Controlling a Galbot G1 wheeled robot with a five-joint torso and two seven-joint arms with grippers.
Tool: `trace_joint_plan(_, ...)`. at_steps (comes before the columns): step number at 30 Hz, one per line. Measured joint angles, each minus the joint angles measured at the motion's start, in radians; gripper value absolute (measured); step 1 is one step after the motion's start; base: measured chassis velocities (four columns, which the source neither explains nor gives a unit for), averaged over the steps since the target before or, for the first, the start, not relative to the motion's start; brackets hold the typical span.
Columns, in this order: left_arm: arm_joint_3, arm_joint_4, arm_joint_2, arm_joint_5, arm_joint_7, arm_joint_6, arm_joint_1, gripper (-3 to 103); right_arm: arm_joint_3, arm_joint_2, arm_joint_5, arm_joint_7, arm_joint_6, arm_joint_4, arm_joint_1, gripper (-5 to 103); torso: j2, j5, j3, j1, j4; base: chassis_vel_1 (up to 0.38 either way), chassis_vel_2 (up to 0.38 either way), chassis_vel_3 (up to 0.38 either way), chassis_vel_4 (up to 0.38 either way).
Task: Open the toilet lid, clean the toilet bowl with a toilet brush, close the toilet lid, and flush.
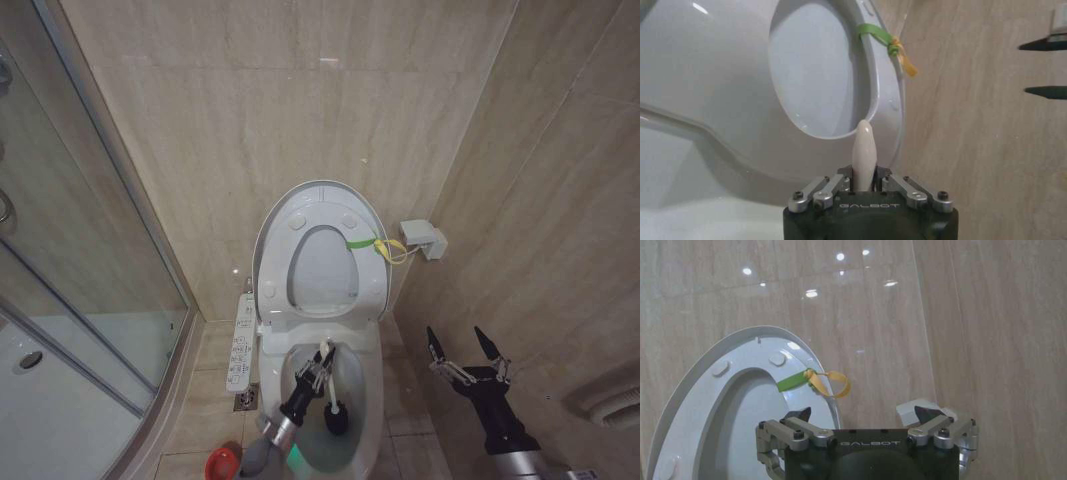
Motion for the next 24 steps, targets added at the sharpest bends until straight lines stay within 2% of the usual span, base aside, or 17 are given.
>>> trace_joint_plan(8, -0.017, -0.072, 0.028, 0.058, -0.024, -0.003, 0.088, 21, 0.0, 0.0, 0.0, 0.0, 0.0, 0.0, 0.0, 100, 0.0, 0.0001, 0.0, 0.0, 0.0, 0.0, 0.0, 0.0, 0.0)
trace_joint_plan(12, -0.044, -0.102, 0.059, 0.128, -0.026, -0.011, 0.125, 21, 0.0, 0.0, 0.0, 0.0, 0.0, 0.0, 0.0, 100, 0.0, 0.0002, 0.0, 0.0, 0.0, 0.0, 0.0, 0.0, 0.0)
trace_joint_plan(24, -0.074, -0.182, 0.119, 0.135, -0.04, -0.009, 0.209, 21, 0.0, 0.0, 0.0, 0.0, 0.0, 0.0, 0.0, 100, 0.0, 0.0, 0.0, 0.0, -0.0003, 0.0, 0.0, 0.0, 0.0)
